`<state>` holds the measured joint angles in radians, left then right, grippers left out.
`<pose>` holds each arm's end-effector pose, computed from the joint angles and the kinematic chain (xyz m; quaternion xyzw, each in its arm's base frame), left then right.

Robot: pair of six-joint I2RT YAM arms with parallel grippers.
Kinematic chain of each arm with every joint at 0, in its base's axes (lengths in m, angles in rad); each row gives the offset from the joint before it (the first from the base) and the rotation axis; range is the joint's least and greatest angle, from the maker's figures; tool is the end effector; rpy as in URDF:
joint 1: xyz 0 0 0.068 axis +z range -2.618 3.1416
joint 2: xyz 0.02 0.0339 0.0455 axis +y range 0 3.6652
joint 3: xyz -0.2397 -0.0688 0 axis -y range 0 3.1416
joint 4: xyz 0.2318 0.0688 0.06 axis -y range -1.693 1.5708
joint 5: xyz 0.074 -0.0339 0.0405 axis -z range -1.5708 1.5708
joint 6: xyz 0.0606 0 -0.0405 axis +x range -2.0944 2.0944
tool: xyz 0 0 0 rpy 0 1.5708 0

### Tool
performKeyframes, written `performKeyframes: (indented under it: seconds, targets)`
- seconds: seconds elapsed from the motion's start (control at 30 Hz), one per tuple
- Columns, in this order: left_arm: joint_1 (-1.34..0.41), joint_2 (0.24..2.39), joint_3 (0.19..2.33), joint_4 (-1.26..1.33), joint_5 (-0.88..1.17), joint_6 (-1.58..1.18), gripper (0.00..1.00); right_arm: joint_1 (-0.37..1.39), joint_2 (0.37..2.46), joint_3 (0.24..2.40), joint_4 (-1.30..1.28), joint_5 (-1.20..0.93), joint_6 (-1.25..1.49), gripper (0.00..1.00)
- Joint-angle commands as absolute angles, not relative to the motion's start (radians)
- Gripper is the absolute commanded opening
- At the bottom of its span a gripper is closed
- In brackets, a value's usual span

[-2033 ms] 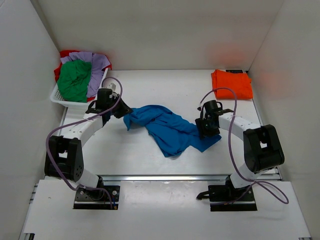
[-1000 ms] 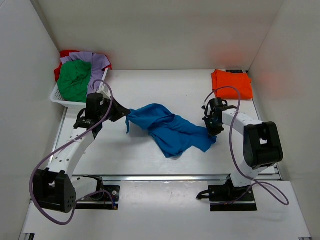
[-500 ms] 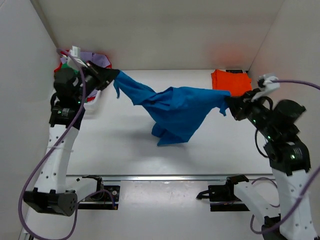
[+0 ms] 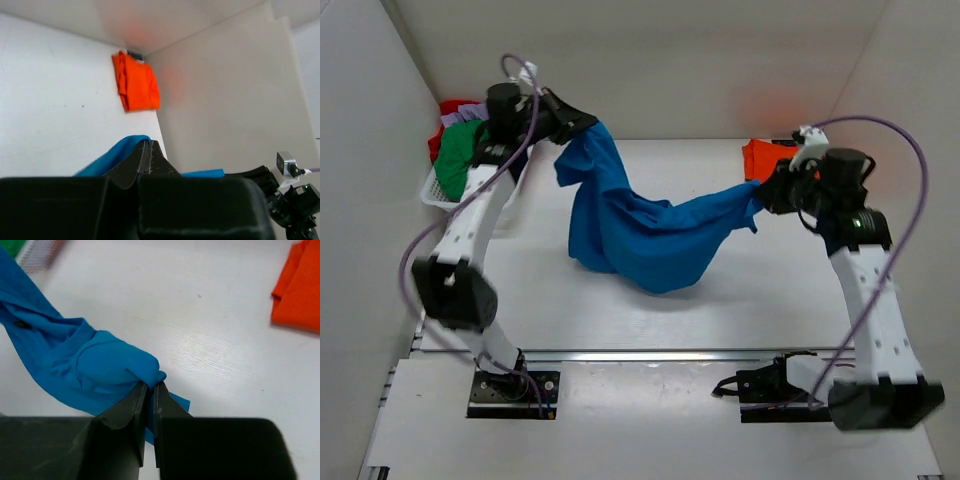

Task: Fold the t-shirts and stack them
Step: Flatten out the tshirt

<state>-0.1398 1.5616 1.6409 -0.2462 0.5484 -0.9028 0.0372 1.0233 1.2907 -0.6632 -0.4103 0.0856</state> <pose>0.3601 -0.0826 0.4105 -0.1114 0.7473 -0.4889 0.4361 0.2214 0.0324 0.3873 -0.0932 0.8174 0.2025 0.5312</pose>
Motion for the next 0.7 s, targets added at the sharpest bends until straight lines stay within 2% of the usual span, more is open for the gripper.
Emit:
performKeyframes:
  seconds: [0.0, 0.03, 0.13, 0.17, 0.23, 0.3, 0.4, 0.47, 0.6, 0.63, 0.67]
  targets:
    - [-0.192, 1.779, 1.857, -0.247, 0.623, -0.906, 0.00, -0.030, 1.159, 1.420, -0.554, -0.333, 0.052, 0.00]
    - [-0.195, 1.854, 1.908, -0.226, 0.653, -0.934, 0.00, -0.082, 1.175, 1.477, -0.540, -0.321, 0.054, 0.00]
    - [-0.213, 2.023, 2.242, -0.215, 0.707, -0.998, 0.00, -0.237, 1.128, 1.598, -0.456, -0.313, 0.104, 0.00]
    - [-0.216, 2.102, 2.423, -0.187, 0.731, -1.043, 0.00, -0.239, 1.140, 1.694, -0.525, -0.202, 0.054, 0.00]
    - [-0.207, 2.144, 2.491, -0.024, 0.788, -1.209, 0.00, -0.132, 1.152, 1.812, -0.566, -0.091, 0.008, 0.00]
    - [-0.192, 2.140, 2.455, 0.099, 0.828, -1.296, 0.00, -0.098, 1.146, 1.879, -0.587, -0.057, -0.029, 0.00]
    - [-0.149, 2.103, 2.340, 0.077, 0.831, -1.235, 0.00, -0.034, 1.118, 1.870, -0.571, -0.124, 0.023, 0.01]
    - [-0.098, 2.118, 2.278, 0.061, 0.845, -1.220, 0.00, 0.024, 1.083, 1.760, -0.533, -0.152, 0.063, 0.00]
    - [-0.043, 2.196, 2.270, 0.006, 0.871, -1.212, 0.00, 0.313, 1.040, 1.514, -0.506, -0.054, 0.055, 0.00]
    - [-0.028, 2.227, 2.278, 0.005, 0.882, -1.221, 0.01, 0.409, 1.049, 1.444, -0.508, -0.057, 0.063, 0.00]
    - [-0.003, 2.244, 2.276, 0.009, 0.890, -1.226, 0.15, 0.461, 1.072, 1.395, -0.509, -0.063, 0.072, 0.00]
